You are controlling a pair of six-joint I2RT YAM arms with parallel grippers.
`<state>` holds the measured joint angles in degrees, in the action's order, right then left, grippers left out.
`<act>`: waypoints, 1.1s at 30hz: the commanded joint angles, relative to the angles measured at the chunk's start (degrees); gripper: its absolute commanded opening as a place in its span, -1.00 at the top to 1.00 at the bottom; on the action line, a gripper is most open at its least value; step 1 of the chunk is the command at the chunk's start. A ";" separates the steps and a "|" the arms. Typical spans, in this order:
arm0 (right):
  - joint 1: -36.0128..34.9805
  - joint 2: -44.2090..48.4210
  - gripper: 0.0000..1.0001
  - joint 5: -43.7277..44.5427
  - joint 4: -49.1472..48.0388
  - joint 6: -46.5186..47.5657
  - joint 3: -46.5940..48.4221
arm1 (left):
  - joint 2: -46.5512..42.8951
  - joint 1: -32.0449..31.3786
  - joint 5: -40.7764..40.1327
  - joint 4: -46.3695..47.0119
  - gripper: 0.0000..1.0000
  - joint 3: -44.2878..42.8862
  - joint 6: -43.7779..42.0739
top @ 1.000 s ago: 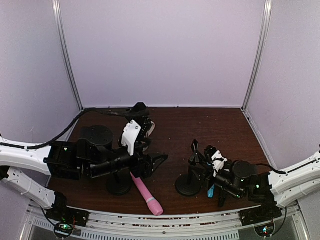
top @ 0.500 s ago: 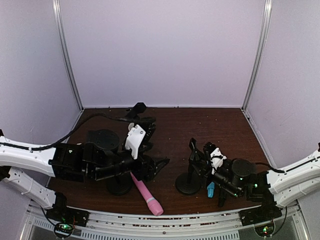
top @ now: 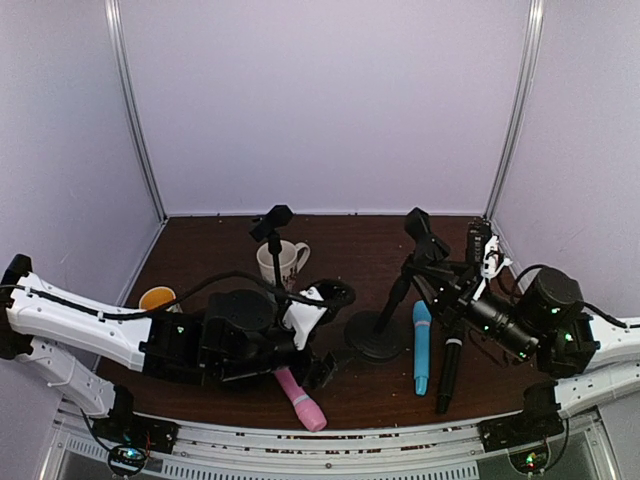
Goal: Attach the microphones to the stand
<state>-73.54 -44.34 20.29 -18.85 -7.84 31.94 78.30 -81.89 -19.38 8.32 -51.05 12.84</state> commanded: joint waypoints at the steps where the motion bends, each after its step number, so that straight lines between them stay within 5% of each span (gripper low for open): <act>1: -0.24 1.50 1.00 -4.87 -0.73 -3.13 2.40 | 3.06 -0.47 4.03 12.55 -0.56 -0.52 -5.31; 18: -0.29 1.47 1.00 -9.94 -6.14 -5.89 0.66 | 15.91 -0.47 4.77 17.51 -0.30 -9.78 -6.64; 33: -0.28 4.44 1.00 -9.19 -6.40 -5.67 -1.07 | 18.30 -0.05 3.73 20.11 0.53 -9.58 -5.52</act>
<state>-73.54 -42.06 10.92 -19.90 -13.37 30.68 96.73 -82.17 -15.46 23.62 -60.71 6.79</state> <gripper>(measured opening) 0.191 0.305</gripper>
